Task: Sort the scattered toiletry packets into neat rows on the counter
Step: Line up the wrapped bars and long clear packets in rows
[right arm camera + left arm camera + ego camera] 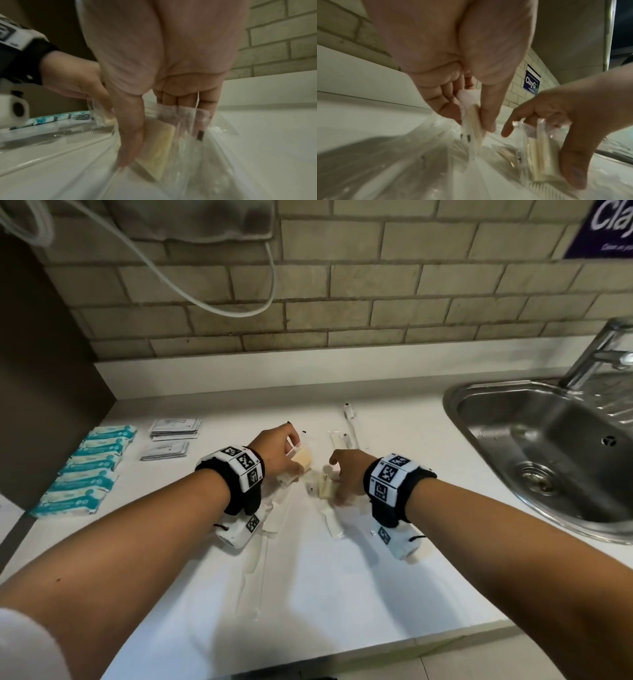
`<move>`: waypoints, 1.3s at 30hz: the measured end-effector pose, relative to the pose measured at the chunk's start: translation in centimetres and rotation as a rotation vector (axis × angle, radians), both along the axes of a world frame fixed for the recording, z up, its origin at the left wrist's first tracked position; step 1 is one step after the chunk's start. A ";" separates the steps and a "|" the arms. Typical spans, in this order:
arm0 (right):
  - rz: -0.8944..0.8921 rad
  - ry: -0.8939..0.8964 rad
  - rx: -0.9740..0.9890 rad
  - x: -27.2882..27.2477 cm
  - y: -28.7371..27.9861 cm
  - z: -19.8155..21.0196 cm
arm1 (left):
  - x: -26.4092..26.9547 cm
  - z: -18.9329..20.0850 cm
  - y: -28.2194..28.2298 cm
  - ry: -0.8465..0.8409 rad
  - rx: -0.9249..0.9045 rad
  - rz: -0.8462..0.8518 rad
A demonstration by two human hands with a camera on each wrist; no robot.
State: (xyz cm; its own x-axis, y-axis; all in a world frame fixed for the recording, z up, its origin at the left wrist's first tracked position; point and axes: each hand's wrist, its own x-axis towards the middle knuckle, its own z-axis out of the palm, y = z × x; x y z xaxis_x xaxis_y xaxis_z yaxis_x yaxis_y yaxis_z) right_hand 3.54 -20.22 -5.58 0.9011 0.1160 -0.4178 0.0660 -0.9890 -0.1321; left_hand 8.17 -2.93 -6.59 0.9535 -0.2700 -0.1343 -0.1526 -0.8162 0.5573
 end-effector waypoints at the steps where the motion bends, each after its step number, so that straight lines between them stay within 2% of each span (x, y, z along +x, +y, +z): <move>1: 0.035 0.016 -0.059 0.2 0.3 0.0 | 0.0 0.2 0.3 -0.003 -0.020 0.021; 4: 0.053 0.038 -0.136 1.0 0.7 -0.2 | 0.0 0.7 1.2 0.007 -0.048 0.052; 7: 0.082 -0.020 -0.186 1.6 0.9 0.1 | -0.1 1.0 2.0 0.002 -0.026 0.046; 11: 0.149 -0.034 -0.113 1.8 1.4 1.7 | -0.2 1.3 3.5 -0.029 -0.031 0.046; 15: 0.213 -0.073 0.052 1.9 3.1 3.3 | -0.3 1.7 5.9 -0.064 -0.147 0.069; 18: 0.311 -0.111 0.150 2.1 6.5 4.3 | -0.6 2.4 8.3 -0.058 -0.212 0.084; 21: 0.366 -0.134 0.206 2.3 10.4 4.2 | -1.5 3.1 11.2 0.029 -0.319 0.104; 26: 0.409 -0.122 0.251 2.8 16.6 3.4 | -2.9 2.8 17.0 0.003 -0.326 0.205; 31: 0.400 -0.137 0.289 2.7 21.7 2.6 | -4.2 1.0 21.4 0.058 -0.342 0.280; 36: 0.430 -0.137 0.269 2.6 24.7 1.1 | -5.4 -0.3 22.9 0.229 -0.618 0.439; 39: 0.455 -0.157 0.233 2.4 25.4 0.3 | -5.9 -0.8 23.1 0.325 -0.724 0.438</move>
State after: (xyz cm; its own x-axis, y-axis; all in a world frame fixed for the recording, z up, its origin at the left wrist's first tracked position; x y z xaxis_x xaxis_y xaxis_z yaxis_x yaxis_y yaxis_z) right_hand 5.99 5.22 -5.25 0.7877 0.5833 -0.1985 0.5183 -0.8014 -0.2985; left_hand 2.29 20.21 -7.35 0.9355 -0.0149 -0.3530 0.3433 -0.1978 0.9181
